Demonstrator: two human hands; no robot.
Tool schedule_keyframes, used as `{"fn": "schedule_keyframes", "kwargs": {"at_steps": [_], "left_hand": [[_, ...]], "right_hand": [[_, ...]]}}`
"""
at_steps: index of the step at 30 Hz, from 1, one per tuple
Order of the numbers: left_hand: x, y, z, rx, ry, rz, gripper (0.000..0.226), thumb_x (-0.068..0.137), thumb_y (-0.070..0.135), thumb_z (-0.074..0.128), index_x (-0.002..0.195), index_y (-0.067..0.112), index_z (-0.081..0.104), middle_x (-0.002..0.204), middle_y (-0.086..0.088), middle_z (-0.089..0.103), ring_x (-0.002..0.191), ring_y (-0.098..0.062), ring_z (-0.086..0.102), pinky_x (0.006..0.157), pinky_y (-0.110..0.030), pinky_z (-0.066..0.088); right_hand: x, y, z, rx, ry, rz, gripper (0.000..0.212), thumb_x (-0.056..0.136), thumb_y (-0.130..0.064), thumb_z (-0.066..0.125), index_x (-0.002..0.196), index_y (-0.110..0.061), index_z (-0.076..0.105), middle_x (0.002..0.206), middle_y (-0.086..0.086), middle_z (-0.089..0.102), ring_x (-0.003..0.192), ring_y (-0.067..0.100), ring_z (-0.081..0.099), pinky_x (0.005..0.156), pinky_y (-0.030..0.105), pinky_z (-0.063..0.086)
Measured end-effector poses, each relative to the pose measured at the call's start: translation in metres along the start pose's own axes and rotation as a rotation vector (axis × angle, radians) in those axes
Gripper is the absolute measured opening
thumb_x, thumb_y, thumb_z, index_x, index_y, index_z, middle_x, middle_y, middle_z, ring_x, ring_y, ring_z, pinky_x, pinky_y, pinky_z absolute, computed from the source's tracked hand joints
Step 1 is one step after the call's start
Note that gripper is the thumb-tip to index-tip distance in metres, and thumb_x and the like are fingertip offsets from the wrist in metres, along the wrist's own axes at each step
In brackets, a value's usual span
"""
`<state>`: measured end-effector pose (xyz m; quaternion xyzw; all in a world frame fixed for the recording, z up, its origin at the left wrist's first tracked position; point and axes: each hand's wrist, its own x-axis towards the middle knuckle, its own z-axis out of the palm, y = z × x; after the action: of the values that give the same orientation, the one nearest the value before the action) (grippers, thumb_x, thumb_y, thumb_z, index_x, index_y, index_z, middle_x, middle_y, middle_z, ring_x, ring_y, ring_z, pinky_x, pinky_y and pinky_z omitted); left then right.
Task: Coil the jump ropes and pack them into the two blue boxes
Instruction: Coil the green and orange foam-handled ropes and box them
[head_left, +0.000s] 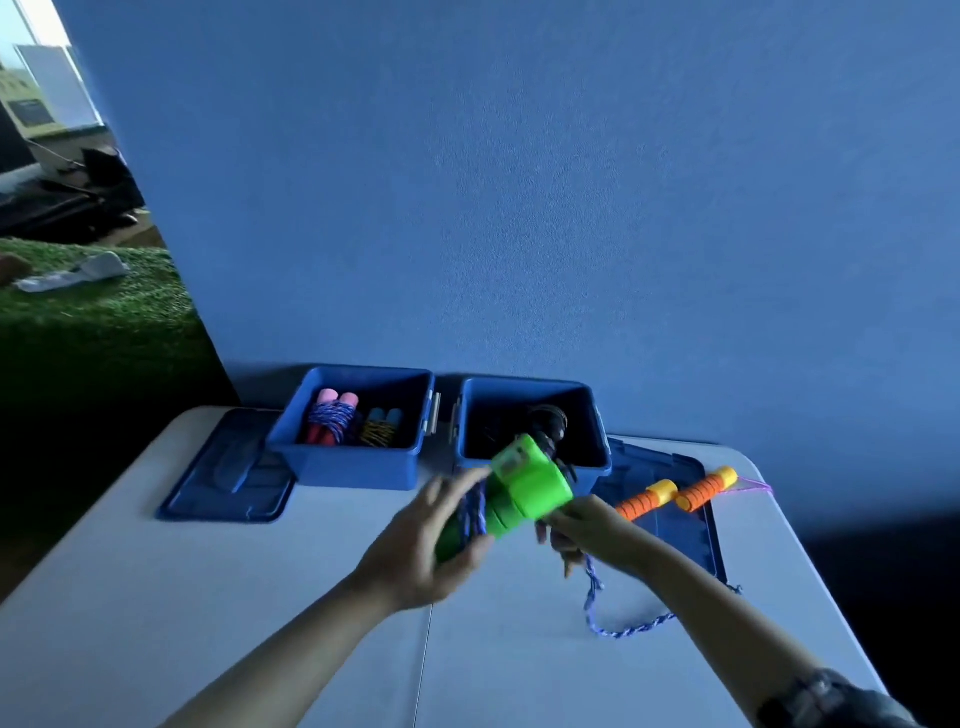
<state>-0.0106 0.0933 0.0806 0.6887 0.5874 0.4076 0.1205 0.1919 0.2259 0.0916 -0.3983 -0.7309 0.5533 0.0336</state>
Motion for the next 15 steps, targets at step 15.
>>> {"fn": "schedule_keyframes", "kwargs": {"at_steps": [15], "left_hand": [[0.032, -0.051, -0.018, 0.385, 0.32, -0.449, 0.065, 0.079, 0.057, 0.042, 0.134, 0.022, 0.044, 0.117, -0.013, 0.051, 0.094, -0.035, 0.061, 0.063, -0.038, 0.049]], "right_hand": [[-0.034, -0.012, 0.083, -0.203, 0.069, -0.074, 0.028, 0.098, -0.031, 0.04, 0.072, -0.025, 0.049, 0.06, -0.004, 0.047, 0.045, 0.008, 0.042, 0.049, 0.02, 0.036]]}}
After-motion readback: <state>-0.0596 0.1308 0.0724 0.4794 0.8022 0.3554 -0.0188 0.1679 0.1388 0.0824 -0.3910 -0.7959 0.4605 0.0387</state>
